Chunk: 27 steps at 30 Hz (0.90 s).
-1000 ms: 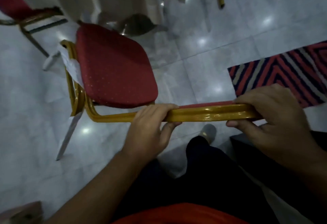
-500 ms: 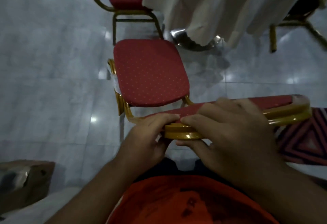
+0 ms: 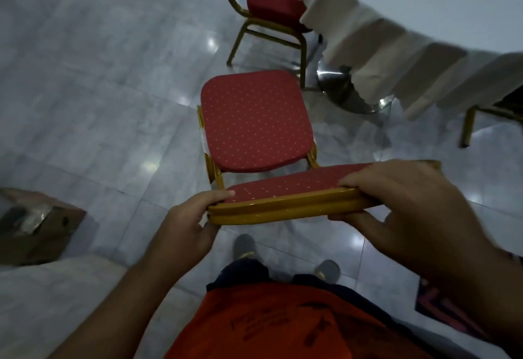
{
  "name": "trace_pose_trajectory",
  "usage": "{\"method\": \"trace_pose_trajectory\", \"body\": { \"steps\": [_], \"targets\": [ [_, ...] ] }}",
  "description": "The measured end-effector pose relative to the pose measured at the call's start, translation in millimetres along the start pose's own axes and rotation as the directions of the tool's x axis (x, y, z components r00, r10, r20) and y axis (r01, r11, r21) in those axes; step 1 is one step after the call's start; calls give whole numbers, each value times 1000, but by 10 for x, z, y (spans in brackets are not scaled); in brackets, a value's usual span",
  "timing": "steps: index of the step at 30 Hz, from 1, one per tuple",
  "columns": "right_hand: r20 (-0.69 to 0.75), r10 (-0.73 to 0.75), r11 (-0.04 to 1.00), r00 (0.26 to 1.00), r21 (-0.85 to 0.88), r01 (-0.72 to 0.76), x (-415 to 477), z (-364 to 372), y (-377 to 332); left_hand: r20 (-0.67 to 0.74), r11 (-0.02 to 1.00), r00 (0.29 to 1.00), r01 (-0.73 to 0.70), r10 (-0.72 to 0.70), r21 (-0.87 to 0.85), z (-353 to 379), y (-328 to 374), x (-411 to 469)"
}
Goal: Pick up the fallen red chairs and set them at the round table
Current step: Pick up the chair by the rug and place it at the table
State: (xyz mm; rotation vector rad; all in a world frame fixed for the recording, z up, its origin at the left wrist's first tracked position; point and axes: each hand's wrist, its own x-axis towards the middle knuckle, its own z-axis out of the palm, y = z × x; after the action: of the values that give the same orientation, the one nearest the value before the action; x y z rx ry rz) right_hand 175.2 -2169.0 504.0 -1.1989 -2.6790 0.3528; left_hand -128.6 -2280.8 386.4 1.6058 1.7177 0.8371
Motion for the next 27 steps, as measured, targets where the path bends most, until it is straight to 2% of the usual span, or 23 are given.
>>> {"method": "trace_pose_trajectory", "body": {
  "steps": [6, 11, 18, 23, 25, 27],
  "targets": [
    [-100, -47, 999, 994, -8, 47, 95, 329, -58, -50, 990, 992, 119, -115, 78, -9, -61, 27],
    [-75, -107, 994, 991, -37, 105, 233, 556, -129, -42, 969, 982, 186, -182, 164, -29, -5, 40],
    [-30, -137, 989, 990, 52, 138, 374, 609, -90, -148, 968, 976, 183, -159, 169, 108, 412, 39],
    [82, -180, 973, 980, 159, 165, 401, 617, 180, -127, 946, 981, 179, -150, 270, 381, 754, 72],
    [55, -164, 975, 985, 162, 153, 353, 608, 330, -144, 939, 980, 177, -139, 295, 447, 850, 93],
    [37, -96, 986, 995, 141, 90, 292, 584, 441, -136, 941, 989, 104, -63, 322, 525, 952, 155]
  ]
}}
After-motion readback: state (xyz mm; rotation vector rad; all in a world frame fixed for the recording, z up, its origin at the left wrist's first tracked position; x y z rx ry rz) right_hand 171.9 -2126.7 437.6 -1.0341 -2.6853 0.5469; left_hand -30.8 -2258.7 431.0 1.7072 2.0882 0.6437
